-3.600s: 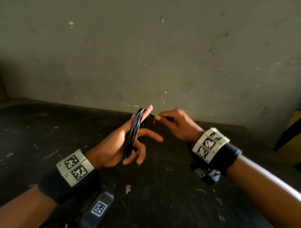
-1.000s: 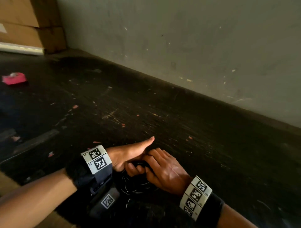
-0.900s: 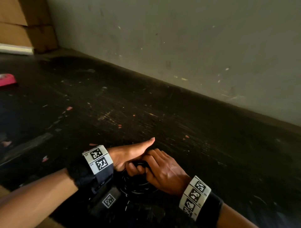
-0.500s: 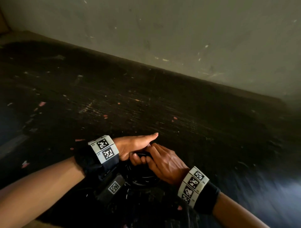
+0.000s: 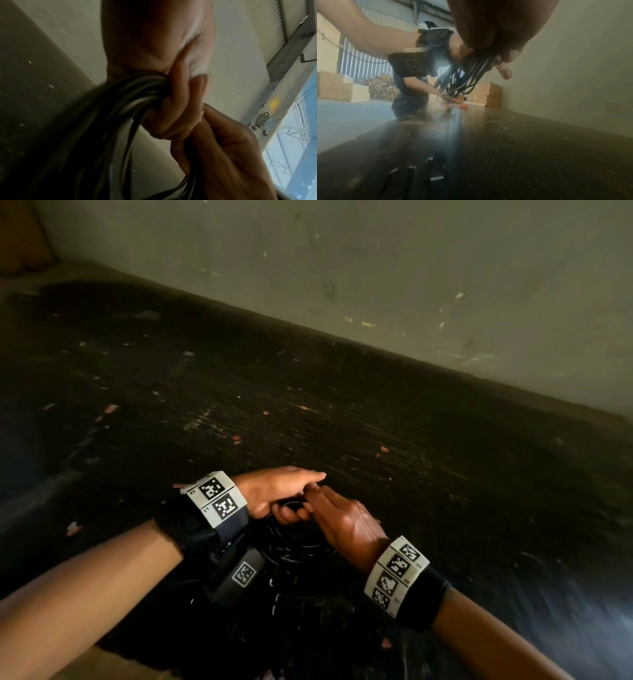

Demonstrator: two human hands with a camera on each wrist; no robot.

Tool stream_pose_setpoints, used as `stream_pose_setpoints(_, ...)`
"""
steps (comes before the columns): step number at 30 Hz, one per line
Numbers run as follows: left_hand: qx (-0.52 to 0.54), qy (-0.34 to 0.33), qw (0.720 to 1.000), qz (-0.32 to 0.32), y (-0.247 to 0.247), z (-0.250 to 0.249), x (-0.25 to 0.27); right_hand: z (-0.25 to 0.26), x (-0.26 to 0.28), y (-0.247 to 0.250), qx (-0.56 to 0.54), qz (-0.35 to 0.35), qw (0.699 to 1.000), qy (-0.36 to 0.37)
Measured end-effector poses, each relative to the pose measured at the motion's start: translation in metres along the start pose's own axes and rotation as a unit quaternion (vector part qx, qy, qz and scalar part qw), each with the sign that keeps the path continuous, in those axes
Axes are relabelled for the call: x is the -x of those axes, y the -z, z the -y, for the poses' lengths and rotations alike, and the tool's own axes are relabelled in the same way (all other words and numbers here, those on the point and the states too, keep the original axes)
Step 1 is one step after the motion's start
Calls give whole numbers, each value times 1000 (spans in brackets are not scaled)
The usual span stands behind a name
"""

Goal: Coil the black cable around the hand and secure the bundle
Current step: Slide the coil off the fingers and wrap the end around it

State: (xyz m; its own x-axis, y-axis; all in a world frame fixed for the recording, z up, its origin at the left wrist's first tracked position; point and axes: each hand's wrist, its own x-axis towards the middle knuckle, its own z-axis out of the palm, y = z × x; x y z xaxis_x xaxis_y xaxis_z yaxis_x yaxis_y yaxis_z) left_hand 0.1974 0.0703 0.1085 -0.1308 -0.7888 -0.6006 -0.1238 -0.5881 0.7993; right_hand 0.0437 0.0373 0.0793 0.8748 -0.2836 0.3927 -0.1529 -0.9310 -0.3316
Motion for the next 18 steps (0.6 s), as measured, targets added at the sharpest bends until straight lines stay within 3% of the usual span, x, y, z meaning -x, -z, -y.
stream_pose_setpoints(2, -7, -59, 995, -83, 1, 4, 6, -3, -6, -3, -27, -8, 1000, -5)
stream_pose_setpoints(6, -47, -177, 959, -218, 3, 21, 18, -6, -15, -6, -72, -33, 997, -11)
stream_pose_setpoints(10, 6, -194, 918, -345, 1, 47, 22, -4, -19, -22, -94, -58, 993, -33)
stream_pose_setpoints(13, 23, -191, 898, -396, -2, 66, 17, 3, -17, -39, -126, -49, 990, -46)
stream_pose_setpoints(18, 48, -175, 897, -403, 3, 96, 18, 17, -16, -55, -197, 4, 976, -98)
